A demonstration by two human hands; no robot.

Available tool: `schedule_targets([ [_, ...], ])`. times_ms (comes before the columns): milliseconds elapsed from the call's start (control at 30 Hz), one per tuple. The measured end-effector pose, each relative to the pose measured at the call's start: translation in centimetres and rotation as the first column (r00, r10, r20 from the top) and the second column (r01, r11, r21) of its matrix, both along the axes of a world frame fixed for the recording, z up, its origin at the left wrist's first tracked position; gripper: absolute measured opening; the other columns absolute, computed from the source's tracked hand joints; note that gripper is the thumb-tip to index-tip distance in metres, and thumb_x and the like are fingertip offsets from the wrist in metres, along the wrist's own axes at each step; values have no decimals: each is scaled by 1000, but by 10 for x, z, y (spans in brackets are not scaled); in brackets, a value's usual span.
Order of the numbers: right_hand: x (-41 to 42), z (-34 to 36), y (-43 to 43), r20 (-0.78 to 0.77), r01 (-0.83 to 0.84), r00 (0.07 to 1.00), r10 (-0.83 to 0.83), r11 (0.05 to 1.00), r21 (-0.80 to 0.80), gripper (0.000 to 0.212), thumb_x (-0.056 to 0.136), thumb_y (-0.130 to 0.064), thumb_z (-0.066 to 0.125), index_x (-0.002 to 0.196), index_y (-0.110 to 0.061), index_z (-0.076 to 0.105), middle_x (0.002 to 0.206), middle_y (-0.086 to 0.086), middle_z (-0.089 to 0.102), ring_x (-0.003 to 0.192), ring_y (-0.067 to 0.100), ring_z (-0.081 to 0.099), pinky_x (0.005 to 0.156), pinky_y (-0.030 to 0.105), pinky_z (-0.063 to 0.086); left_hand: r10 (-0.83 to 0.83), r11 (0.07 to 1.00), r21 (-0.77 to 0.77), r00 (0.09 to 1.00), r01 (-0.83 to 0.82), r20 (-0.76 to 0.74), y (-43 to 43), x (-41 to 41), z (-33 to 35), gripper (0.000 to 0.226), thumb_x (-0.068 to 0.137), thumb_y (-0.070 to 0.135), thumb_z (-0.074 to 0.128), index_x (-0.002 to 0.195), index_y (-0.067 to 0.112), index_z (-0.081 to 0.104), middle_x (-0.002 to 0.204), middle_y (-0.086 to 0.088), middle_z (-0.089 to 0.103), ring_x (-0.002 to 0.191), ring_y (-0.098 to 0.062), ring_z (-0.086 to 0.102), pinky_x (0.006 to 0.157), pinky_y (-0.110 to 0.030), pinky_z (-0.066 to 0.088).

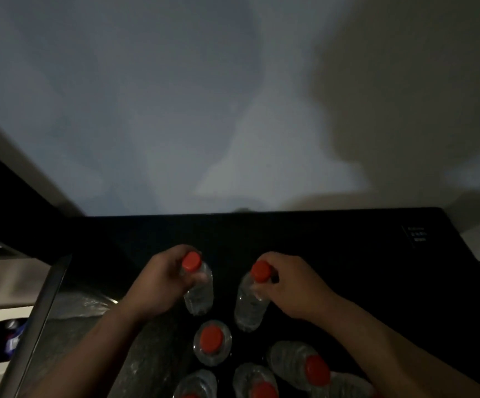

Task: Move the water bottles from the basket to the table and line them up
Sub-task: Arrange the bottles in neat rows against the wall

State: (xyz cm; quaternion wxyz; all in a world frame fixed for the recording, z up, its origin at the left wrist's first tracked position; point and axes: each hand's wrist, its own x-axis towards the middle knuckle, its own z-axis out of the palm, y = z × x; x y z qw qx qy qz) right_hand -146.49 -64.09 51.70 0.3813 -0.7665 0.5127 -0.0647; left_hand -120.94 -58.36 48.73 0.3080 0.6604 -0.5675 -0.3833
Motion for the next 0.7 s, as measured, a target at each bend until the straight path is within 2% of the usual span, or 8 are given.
schedule_targets([
  [133, 19, 5, -46, 46, 86, 996, -82, 993, -85, 23, 69, -29, 76, 85, -22, 63, 80, -5, 66, 75, 12, 62, 74, 37, 54, 47, 995, -88, 998, -44, 38, -46, -2, 10, 33, 71, 16, 82, 93, 31, 63, 87, 7, 69, 75, -8, 66, 72, -31, 54],
  [267, 41, 2, -88, 101, 148, 986, -129, 966, -212, 25, 69, -28, 75, 89, -17, 63, 84, 0, 68, 80, 23, 63, 74, 37, 52, 113, 987, -124, 988, -100, 105, -97, -2, 18, 22, 73, 21, 79, 86, 23, 62, 81, 2, 67, 78, -16, 64, 72, -39, 52],
  [433, 62, -9, -130, 156, 204, 974, -165, 940, -275, 21, 73, -24, 75, 86, -15, 61, 81, 3, 67, 80, 27, 62, 71, 35, 51, 166, 980, -139, 969, -141, 186, -146, -1, 12, 21, 80, 27, 73, 86, 18, 55, 82, 0, 61, 76, -19, 58, 66, -33, 43],
  [533, 65, -22, -143, 211, 243, 959, -191, 934, -260, 20, 73, -23, 75, 80, -15, 58, 74, -2, 64, 73, 20, 59, 69, 34, 50, 186, 975, -161, 964, -156, 190, -157, 1, -2, 23, 81, 29, 72, 90, 28, 51, 86, 4, 59, 82, -21, 58, 69, -31, 40],
  [567, 65, -27, -145, 244, 268, 947, -209, 933, -240, 18, 73, -23, 74, 79, -18, 58, 73, -4, 63, 71, 16, 59, 69, 31, 50, 202, 970, -171, 963, -172, 177, -159, 2, -6, 24, 81, 30, 71, 93, 31, 51, 89, 5, 60, 84, -19, 58, 71, -31, 41],
  [633, 65, -35, -149, 333, 328, 905, -266, 933, -147, 15, 76, -19, 73, 79, -24, 59, 75, -8, 64, 70, 2, 59, 66, 14, 47, 234, 961, -182, 964, -210, 122, -161, 4, -16, 25, 82, 35, 70, 102, 32, 54, 97, 7, 62, 91, -15, 60, 78, -35, 48],
  [700, 69, -41, -155, 421, 355, 855, -304, 934, -46, 14, 80, -14, 71, 86, -23, 62, 81, -9, 67, 75, -1, 61, 71, 13, 47, 232, 957, -193, 971, -215, 66, -162, 8, -27, 39, 80, 45, 67, 116, 36, 54, 111, 9, 59, 104, -12, 58, 90, -39, 52],
])
